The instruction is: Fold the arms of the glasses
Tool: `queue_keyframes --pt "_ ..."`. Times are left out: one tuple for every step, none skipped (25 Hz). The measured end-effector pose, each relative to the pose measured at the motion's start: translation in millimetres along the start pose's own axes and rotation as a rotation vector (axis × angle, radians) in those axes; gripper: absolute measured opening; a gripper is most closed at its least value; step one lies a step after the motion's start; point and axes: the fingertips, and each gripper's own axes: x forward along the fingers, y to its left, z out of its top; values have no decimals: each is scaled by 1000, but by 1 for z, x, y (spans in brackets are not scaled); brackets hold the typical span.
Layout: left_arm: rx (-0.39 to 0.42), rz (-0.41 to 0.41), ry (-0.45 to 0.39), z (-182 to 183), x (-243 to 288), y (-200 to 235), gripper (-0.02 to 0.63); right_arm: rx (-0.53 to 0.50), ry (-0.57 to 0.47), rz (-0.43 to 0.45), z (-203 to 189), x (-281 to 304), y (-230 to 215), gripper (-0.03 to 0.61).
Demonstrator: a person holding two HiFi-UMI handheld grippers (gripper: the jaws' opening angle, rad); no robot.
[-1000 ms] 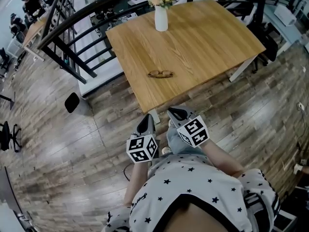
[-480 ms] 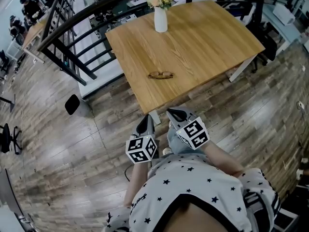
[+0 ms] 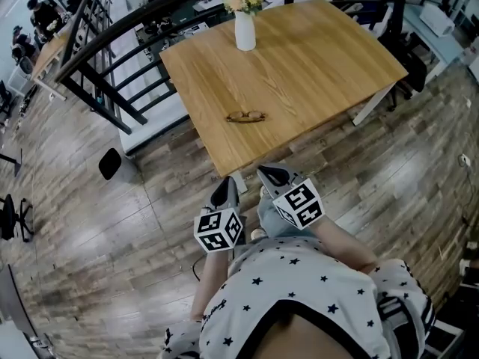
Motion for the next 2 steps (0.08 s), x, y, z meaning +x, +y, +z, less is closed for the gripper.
queue_keyframes --pt "1 0 0 0 0 0 6 0 0 0 0 0 0 15" --pt "1 -1 0 0 1 0 6 -1 0 -1 0 0 -1 15"
